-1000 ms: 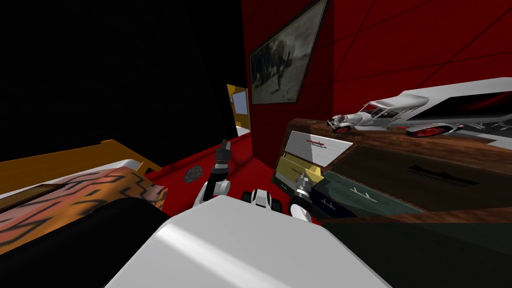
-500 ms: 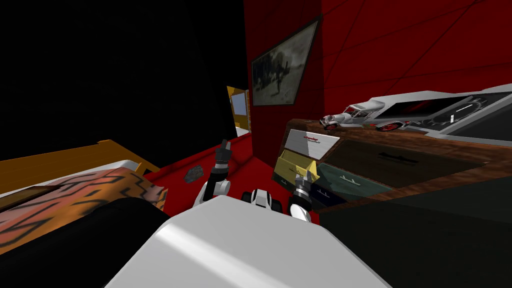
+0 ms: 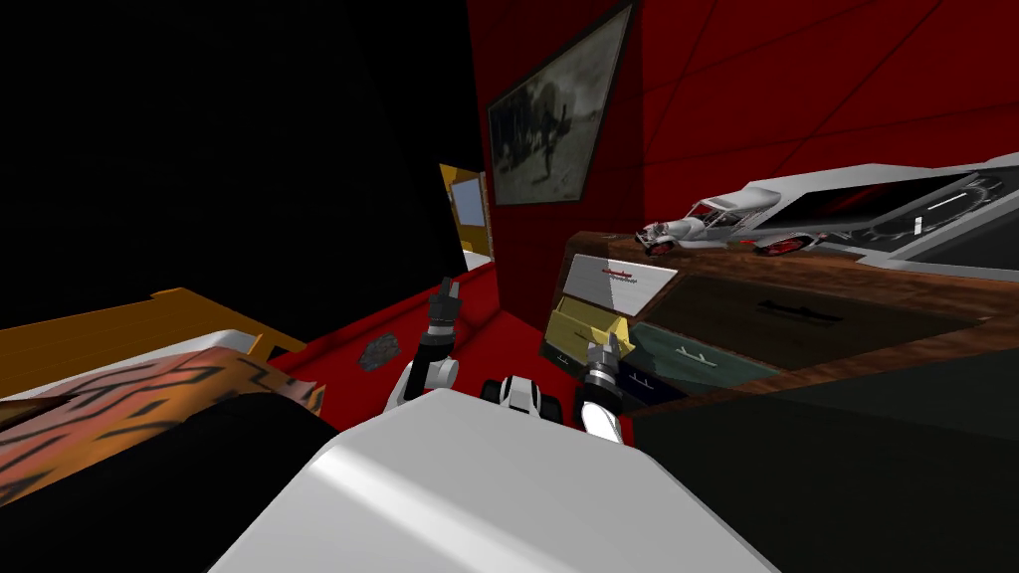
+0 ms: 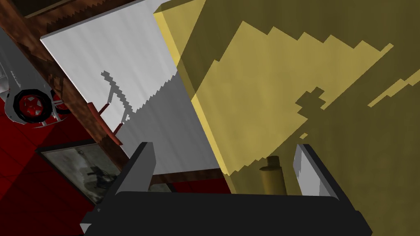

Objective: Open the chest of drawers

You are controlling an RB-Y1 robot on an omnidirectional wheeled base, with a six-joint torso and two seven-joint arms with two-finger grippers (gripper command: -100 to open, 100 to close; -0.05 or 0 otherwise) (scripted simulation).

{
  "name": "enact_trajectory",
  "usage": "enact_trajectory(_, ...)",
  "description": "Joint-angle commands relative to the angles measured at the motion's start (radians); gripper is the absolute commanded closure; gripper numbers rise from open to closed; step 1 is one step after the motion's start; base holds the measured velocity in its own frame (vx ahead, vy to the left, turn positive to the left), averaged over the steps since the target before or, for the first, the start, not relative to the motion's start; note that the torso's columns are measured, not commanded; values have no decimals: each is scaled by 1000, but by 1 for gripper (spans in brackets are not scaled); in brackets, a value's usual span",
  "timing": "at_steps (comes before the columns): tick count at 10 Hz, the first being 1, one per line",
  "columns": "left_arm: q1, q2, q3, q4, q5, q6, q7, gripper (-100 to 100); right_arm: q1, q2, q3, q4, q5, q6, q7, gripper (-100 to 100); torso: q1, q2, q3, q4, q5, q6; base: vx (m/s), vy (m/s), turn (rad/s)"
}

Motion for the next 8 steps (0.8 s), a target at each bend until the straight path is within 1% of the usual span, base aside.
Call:
enact_trajectory(1, 0, 0, 0, 0, 0, 0, 0, 0, 9, 21, -17, -69, -24, -72, 61, -100, 0, -1, -1, 0, 0, 0, -6, 15, -73)
enact_trajectory(2, 0, 0, 0, 0, 0, 0, 0, 0, 19, 15, -10, -57, -19, -55, 45, -100, 0, 0, -1, 2, 2, 1, 0, 5, -16)
enact_trajectory(3, 0, 0, 0, 0, 0, 0, 0, 0, 21, 16, -11, -59, -21, -63, 51, 0, 1, 0, 0, 2, 1, 0, 0, 0, 0)
enact_trajectory(8, 0, 0, 0, 0, 0, 0, 0, 0, 23, 16, -11, -55, -21, -64, 51, 0, -1, -2, -2, 0, 0, 0, 0, 0, 0)
